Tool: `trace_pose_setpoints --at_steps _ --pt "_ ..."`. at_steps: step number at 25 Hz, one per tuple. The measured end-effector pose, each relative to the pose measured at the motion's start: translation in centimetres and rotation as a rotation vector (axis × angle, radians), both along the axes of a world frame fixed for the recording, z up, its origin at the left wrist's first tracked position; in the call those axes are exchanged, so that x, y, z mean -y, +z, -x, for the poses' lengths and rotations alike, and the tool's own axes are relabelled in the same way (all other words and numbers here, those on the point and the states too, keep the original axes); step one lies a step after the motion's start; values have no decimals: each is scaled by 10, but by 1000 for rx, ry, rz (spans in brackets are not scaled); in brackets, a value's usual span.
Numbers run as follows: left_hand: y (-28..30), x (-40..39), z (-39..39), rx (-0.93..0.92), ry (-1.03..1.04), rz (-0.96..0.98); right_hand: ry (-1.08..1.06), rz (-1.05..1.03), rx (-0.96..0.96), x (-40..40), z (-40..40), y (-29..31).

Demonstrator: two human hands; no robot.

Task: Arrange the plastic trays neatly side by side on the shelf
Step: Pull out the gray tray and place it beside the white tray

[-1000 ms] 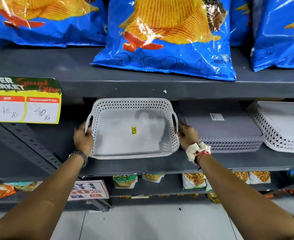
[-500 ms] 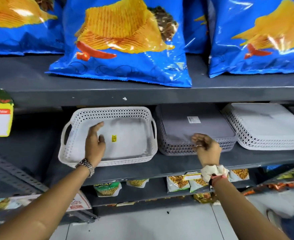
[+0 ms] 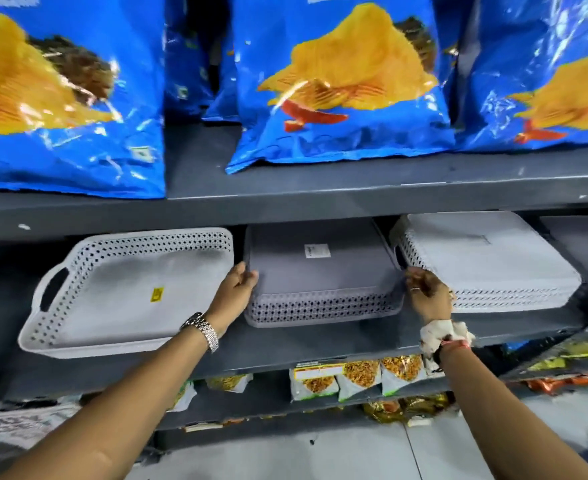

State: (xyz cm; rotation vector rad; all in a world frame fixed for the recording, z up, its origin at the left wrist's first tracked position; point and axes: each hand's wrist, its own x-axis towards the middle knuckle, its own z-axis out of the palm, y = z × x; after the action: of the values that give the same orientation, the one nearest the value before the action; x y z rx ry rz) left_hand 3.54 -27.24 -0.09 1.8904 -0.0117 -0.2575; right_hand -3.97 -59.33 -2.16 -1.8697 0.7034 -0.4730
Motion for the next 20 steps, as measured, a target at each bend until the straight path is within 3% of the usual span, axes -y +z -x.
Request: trace_pose_setpoints --at_steps 3,6,9,13,20 --pt "-3 25 -2 -88 101 -108 98 -38 -64 6 -13 -1" --pt "-22 31 -17 -198 225 -97 189 -75 -202 12 -22 -6" --pt "-31 35 -16 -231 322 -78 252 -152 -214 25 -31 -8" --pt "-10 44 1 -203 311 67 218 -294 -129 36 -26 6" --pt "44 35 25 84 431 334 246 -482 128 61 -20 54"
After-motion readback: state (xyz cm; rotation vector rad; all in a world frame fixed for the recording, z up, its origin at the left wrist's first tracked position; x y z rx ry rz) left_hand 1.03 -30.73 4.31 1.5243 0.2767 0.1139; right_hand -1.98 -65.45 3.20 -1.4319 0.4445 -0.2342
